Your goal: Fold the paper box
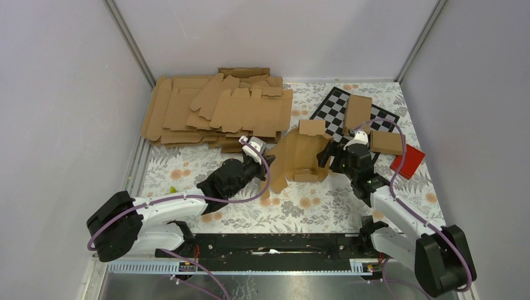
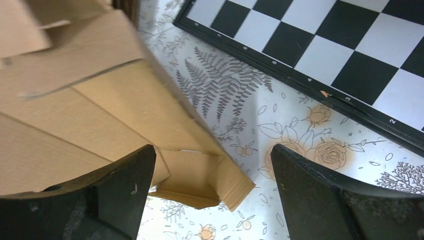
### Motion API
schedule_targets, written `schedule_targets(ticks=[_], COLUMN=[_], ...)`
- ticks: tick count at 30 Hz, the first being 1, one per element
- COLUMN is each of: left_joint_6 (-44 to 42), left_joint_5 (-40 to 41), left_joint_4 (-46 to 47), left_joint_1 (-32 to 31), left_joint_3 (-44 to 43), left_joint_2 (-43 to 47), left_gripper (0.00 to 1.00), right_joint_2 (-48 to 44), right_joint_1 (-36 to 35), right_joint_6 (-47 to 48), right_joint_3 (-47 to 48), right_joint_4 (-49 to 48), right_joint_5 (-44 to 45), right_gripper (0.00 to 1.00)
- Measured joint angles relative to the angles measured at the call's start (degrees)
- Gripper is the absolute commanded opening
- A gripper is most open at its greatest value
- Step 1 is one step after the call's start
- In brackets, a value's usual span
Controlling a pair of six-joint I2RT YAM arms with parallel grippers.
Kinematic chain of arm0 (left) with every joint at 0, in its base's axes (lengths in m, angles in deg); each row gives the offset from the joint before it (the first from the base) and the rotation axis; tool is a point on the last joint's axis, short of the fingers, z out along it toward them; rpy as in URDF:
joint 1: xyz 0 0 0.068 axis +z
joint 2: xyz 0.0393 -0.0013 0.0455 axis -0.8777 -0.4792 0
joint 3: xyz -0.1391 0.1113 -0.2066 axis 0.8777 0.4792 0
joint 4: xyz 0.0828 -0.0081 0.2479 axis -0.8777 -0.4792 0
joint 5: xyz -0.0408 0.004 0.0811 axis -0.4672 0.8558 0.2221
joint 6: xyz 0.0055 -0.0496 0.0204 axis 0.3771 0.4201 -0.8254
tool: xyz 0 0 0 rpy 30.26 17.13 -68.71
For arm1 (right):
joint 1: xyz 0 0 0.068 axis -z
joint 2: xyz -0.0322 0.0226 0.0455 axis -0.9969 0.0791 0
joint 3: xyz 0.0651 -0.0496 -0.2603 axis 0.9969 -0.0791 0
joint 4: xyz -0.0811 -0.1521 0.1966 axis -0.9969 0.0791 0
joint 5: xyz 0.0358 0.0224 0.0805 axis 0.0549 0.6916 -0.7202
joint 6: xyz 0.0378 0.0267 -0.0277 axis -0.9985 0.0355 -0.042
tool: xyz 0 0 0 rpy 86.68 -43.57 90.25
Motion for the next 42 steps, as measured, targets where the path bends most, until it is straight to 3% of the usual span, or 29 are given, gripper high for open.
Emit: schedule_targets(ticks=[11, 23, 28, 38, 42], left_joint_6=[-0.2, -0.1, 0.5, 1.1, 1.0], left_joint_5=[-0.2, -2.1, -3.3, -3.3, -3.2], left_joint_4=[0.0, 2.0, 2.3, 2.3, 2.3], left_joint_1=[0.0, 0.0, 0.0, 0.0, 0.0], left_joint_3=[0.0, -0.4, -0.4, -0.4, -0.4], left_joint_2=[0.0, -1.3, -1.5, -1.6, -1.6], left_gripper=[0.0, 0.0, 0.0, 0.0, 0.0], right_joint_2=[15.9, 14.0, 12.3, 11.4, 11.4], right_joint_1=[1.6, -0.1, -1.1, -6.2, -8.8], right_joint_6=[0.7, 2.3, 2.8, 2.7, 2.3], right_joint_3=[0.2, 0.0, -0.1, 0.2, 0.5], right_joint_4=[-8.0, -8.2, -5.7, -0.3, 0.1], right_joint_5=[-12.9, -20.1, -20.6, -14.0, -10.2], right_gripper=[0.73, 0.74, 0.85, 0.88, 0.82])
